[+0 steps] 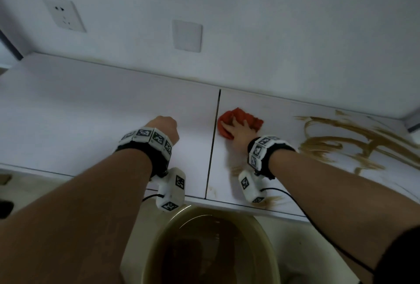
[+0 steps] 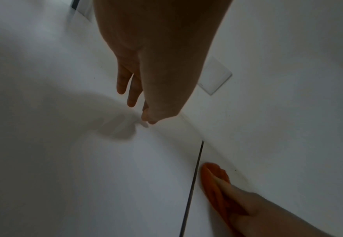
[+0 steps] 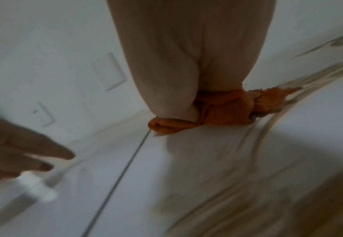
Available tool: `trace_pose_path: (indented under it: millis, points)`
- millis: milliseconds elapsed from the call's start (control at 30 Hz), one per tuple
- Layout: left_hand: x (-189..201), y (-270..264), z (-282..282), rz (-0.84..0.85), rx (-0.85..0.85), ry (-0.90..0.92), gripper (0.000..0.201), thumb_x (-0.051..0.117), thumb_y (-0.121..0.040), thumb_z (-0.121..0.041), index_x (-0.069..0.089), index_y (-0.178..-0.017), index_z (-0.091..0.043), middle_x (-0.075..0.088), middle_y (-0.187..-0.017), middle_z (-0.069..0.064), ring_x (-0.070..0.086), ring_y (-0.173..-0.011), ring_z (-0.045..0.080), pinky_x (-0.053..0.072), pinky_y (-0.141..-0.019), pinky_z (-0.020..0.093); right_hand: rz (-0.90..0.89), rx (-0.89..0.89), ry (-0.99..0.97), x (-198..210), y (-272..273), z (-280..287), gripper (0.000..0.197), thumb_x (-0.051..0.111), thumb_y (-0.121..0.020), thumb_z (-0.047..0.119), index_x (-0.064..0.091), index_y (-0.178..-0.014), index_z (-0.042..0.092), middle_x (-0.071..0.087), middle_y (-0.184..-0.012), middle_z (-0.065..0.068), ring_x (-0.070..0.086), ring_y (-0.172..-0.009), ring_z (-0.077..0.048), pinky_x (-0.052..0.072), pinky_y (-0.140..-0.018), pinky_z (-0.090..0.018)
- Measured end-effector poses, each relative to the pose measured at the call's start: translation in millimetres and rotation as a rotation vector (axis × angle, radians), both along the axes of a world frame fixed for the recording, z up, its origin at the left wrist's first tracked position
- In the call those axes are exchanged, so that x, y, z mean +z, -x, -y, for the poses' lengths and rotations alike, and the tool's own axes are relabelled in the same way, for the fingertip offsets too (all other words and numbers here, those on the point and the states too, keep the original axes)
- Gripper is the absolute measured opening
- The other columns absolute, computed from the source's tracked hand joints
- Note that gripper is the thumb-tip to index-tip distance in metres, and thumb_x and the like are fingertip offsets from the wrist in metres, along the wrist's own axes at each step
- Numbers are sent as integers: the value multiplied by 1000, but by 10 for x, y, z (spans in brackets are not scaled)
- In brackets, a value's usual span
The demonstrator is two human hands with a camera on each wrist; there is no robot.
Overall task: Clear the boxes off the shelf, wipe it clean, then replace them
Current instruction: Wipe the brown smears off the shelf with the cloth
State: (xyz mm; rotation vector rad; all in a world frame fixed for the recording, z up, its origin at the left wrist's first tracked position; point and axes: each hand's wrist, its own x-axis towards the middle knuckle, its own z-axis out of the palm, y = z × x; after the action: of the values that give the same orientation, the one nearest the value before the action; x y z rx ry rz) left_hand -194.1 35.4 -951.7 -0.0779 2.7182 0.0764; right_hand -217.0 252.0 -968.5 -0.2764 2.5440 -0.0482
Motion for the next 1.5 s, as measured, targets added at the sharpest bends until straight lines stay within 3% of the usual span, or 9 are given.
trace_pose_path:
  millis: [267, 400, 533, 600, 700, 833, 1033, 1267, 1500]
  points:
    - [20, -267, -158, -6, 39, 4, 44, 43, -89, -10, 53, -132, -14, 54, -133, 9, 54, -120, 26, 47, -98, 35, 35, 316, 33, -111, -140, 307, 70, 43, -94, 15, 5, -150, 35, -6, -159, -9, 2, -144, -42, 10, -116, -56]
    - [-10, -221, -241, 4, -12, 4, 45, 42, -90, -9, 50, -134, -14, 52, -135, 9, 52, -122, 27, 46, -100, 36, -34, 143, 55, -130, 58, -209, 63, 21, -89, 36, 12, -150, 27, 0, -158, -11, 8, -144, -38, 4, -119, -44]
    - [-48, -153, -298, -5, -5, 14, 43, 42, -91, -9, 54, -131, -14, 54, -134, 8, 53, -121, 27, 45, -97, 35, -120, -104, 106, -152, 354, -564, 55, 41, -97, 18, 23, -149, 20, 17, -155, -15, 18, -143, -34, 20, -114, -40]
    - [-46, -131, -297, -7, 6, 26, 41, 43, -90, -9, 57, -128, -14, 56, -131, 8, 55, -119, 27, 46, -96, 34, -140, -268, 194, -190, 468, -517, 51, 42, -97, 34, 34, -144, 16, 40, -135, -12, 38, -128, -26, 28, -94, -28]
    - [-39, -123, -278, -5, -9, 29, 41, 42, -90, -9, 58, -128, -14, 56, -132, 7, 54, -121, 25, 45, -98, 33, -203, -278, 196, -189, 474, -303, 31, 40, -96, 44, 45, -115, 21, 35, -105, -6, 39, -102, -15, 22, -83, -23]
    - [-7, -183, -293, -6, -19, 18, 44, 41, -91, -7, 53, -132, -14, 53, -135, 7, 51, -123, 24, 43, -101, 33, -58, 24, 121, -184, 225, 92, 53, 36, -98, 27, 23, -149, 17, 20, -152, -14, 21, -139, -33, 17, -113, -43]
    - [70, -335, -334, -31, -6, 27, 43, 42, -91, -7, 52, -131, -16, 55, -130, 8, 56, -117, 25, 48, -97, 34, -23, 405, 66, -127, -456, 60, 68, 44, -95, 16, 8, -150, 35, -5, -159, -7, -3, -145, -36, 10, -116, -55]
    - [97, -370, -315, -3, -48, 74, 42, 42, -91, -6, 54, -130, -15, 55, -130, 9, 54, -118, 26, 46, -97, 34, 12, 174, -29, -30, -222, -464, 77, 46, -93, 10, -1, -150, 31, -13, -158, -9, -3, -145, -38, 3, -118, -50]
    - [-53, -290, -228, 30, -54, 32, 48, 40, -90, -9, 50, -135, -22, 50, -137, 4, 48, -125, 24, 43, -104, 35, -79, 5, 57, -99, 93, -183, 56, 40, -99, 27, 17, -150, 27, 6, -158, -13, 10, -144, -37, 14, -116, -48]
